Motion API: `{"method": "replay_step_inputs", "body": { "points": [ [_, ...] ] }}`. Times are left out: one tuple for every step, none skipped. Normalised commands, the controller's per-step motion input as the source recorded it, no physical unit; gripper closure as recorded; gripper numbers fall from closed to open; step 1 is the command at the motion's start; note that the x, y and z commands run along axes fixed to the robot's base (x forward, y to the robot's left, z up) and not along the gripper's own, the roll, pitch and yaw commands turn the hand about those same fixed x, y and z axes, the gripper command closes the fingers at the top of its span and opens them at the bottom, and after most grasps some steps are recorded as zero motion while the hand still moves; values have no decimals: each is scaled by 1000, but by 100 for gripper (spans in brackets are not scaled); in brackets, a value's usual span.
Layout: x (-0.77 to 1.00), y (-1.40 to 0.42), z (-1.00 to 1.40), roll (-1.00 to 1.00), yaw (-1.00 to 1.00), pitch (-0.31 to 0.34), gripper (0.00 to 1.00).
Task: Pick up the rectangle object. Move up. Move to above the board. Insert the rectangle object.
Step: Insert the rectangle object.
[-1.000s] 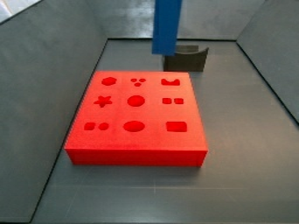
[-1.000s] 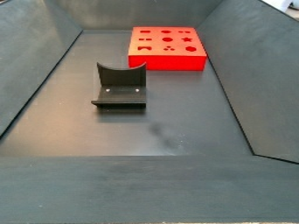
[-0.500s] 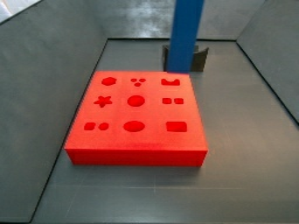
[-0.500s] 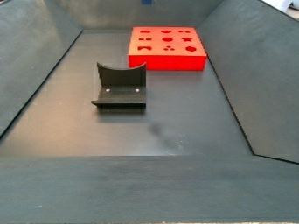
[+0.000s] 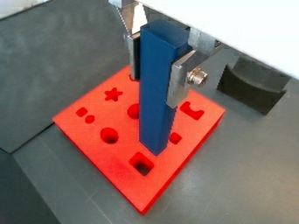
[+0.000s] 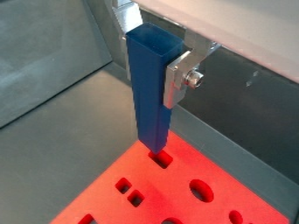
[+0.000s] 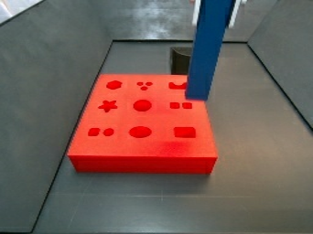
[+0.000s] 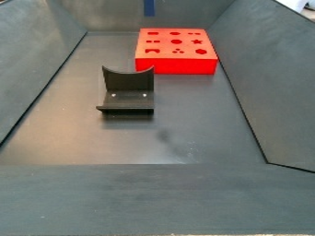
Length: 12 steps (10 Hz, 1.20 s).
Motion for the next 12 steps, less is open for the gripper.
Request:
{"method": "replay_step_inputs", "body": {
  "points": [
    [0, -103, -443, 31, 151, -130, 100],
    [0, -100, -337, 0, 160, -121, 100],
    [0, -83, -171, 0, 74, -119, 100],
    [0, -51, -114, 0, 69, -66, 100],
    [0, -49, -223, 0, 100, -80, 100],
    [0, -51, -326, 10, 143, -106, 100],
    [0, -63, -317, 0, 154, -114, 100],
    [0, -103, -214, 0, 157, -96, 100],
    [0, -86, -134, 0, 129, -60, 100],
    [0, -69, -117, 0, 109, -49, 100],
    [0, -77, -109, 16, 123, -34, 100],
    [0, -86, -77, 23, 134, -23, 100]
  ]
}}
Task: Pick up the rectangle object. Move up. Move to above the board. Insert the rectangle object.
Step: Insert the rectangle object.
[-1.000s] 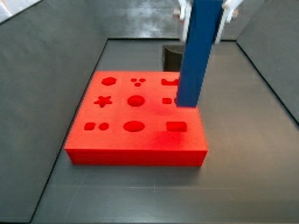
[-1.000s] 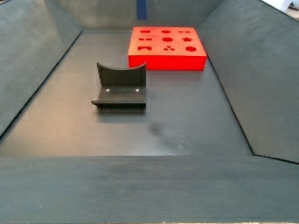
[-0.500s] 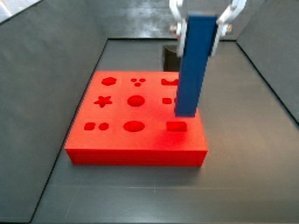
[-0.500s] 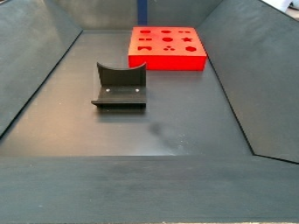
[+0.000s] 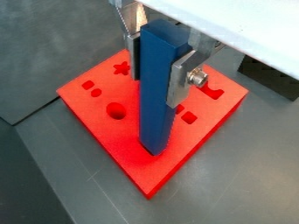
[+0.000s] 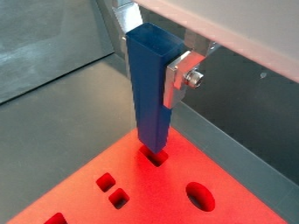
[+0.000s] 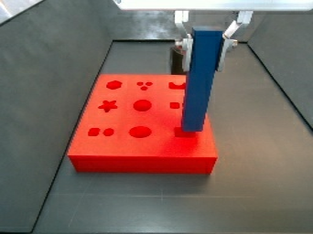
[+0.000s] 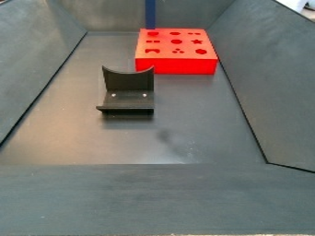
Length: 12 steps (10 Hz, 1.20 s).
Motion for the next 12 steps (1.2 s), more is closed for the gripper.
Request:
{"method": "replay_step_inputs", "body": {
  "points": [
    [0, -80, -9, 17, 117, 0, 100],
    [0, 0, 0, 4, 0, 0, 100],
    [0, 0, 0, 76, 0, 0, 100],
    [0, 0, 0, 174, 0, 0, 100],
    [0, -37, 0, 253, 0, 0, 100],
    [-26, -120, 14, 327, 0, -3, 100],
    [-46, -166, 66, 377, 17, -3, 100],
    [-37, -126, 0, 283, 0, 0, 100],
    [0, -9, 0, 10, 0, 0, 100],
    [0, 71, 0, 0, 0, 0, 100],
    [106, 94, 0, 9, 51, 11, 100],
    [17, 29, -14, 0, 20, 0, 100]
  ]
}}
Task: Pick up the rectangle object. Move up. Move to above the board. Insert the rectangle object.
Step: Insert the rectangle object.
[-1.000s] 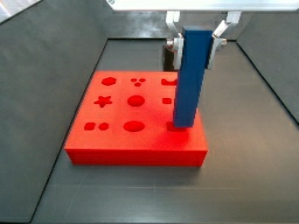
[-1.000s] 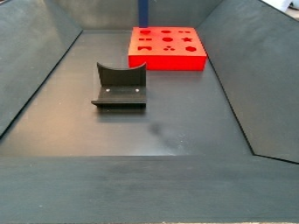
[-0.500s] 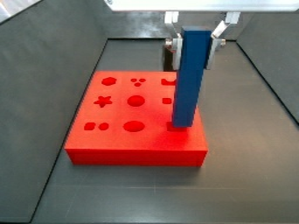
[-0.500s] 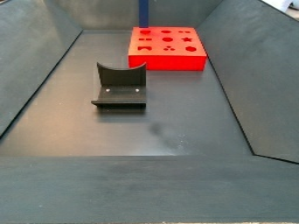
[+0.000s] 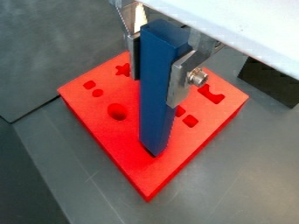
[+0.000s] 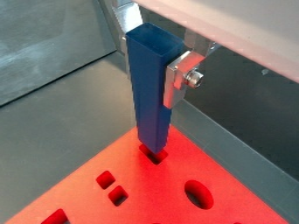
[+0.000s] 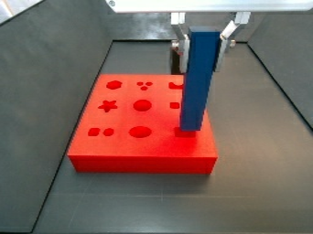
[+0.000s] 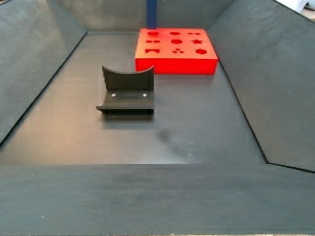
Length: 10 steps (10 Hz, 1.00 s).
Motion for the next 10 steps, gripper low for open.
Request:
{"method": "replay_step_inputs", "body": {
  "points": [
    [0, 0, -23, 0, 0, -6, 100],
    [0, 0, -194, 29, 46, -51, 100],
    [0, 0, -240, 51, 97, -61, 100],
    [0, 0, -211, 49, 80, -67, 100],
    [0, 0, -83, 0, 14, -40, 100],
    [0, 0, -23, 0, 0, -30, 100],
    [0, 0, -34, 0, 0, -19, 100],
    [0, 0, -63, 0, 11, -21, 100],
    [0, 0, -131, 23, 43, -30, 100],
    [0, 0, -149, 31, 46, -34, 100]
  ]
}}
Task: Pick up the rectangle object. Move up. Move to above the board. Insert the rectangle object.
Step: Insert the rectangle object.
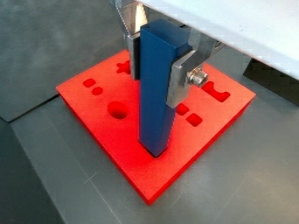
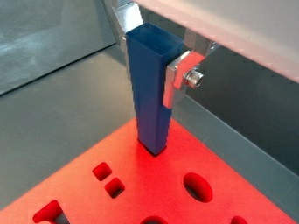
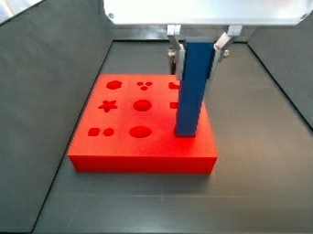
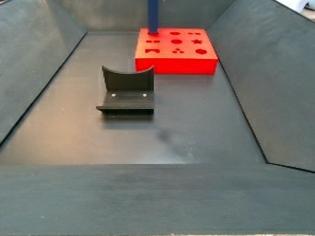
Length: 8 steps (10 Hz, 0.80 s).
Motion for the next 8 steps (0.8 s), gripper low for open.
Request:
{"method": "replay_step_inputs", "body": {
  "points": [
    [0, 0, -106, 24, 57, -20, 100],
    [0, 0, -54, 0, 51, -9, 100],
    [0, 0, -26, 0, 0, -10, 100],
    [0, 0, -46, 0, 0, -10, 100],
    [0, 0, -111, 24, 37, -24, 100],
    [0, 0, -131, 31, 49, -37, 100],
    [0, 0, -131, 31, 54, -41, 100],
    [0, 0, -134, 37, 54, -44, 100]
  ]
}}
